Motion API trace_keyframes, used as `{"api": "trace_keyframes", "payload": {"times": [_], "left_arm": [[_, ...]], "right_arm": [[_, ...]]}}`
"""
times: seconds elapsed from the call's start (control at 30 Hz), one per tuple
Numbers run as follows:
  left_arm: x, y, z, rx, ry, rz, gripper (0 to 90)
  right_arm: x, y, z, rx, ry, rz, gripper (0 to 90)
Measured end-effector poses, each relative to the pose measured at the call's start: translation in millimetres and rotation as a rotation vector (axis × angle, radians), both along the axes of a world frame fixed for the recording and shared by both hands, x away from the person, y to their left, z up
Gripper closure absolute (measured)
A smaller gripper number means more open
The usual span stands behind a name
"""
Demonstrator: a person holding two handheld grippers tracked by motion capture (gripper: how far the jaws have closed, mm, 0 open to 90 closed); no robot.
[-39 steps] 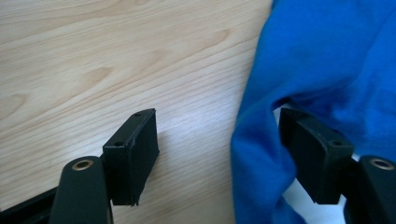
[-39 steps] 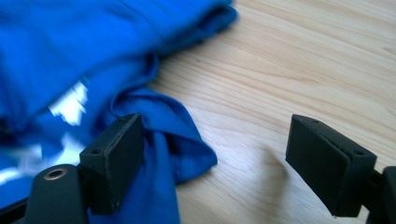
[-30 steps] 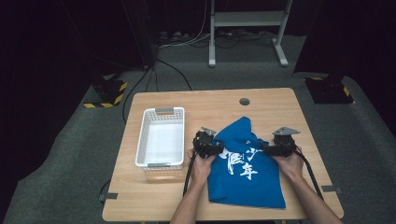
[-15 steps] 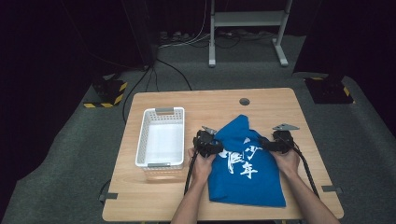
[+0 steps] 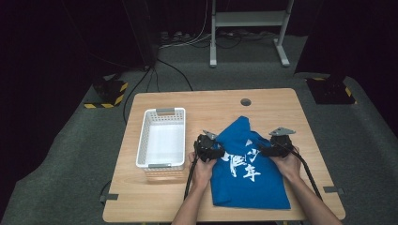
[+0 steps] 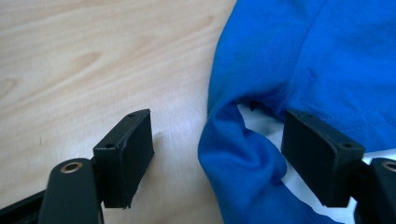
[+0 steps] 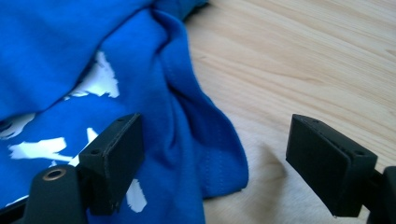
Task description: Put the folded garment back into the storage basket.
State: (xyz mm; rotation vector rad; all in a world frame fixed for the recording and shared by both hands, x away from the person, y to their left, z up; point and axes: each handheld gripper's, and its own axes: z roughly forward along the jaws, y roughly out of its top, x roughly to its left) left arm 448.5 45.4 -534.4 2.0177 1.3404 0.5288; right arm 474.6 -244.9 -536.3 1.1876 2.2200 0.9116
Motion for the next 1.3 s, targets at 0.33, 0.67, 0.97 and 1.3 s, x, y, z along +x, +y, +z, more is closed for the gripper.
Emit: {"api": "trace_keyframes", "payload": {"times": [0.33, 0.67, 0.97, 1.3], "left_arm": [[17.5, -19.3, 6.6, 0.010, -0.018, -0.006, 21.4], [15.1, -7.1, 3.1, 0.030, 0.004, 0.017, 22.8], [13.5, -7.6, 8.8, -0.031, -0.032, -0.011, 21.7], [9.4, -11.9, 2.9, 0.007, 0.026, -0.015, 24.2]], "right_arm": [[13.7, -5.1, 6.1, 0.122, -0.004, -0.100, 21.5], [21.5, -16.9, -2.3, 0.089, 0.022, -0.166, 20.6], [19.1, -17.7, 3.1, 0.093, -0.005, -0.160, 21.4], [7.5, -9.2, 1.3, 0.003, 0.000, -0.059, 18.0]]}}
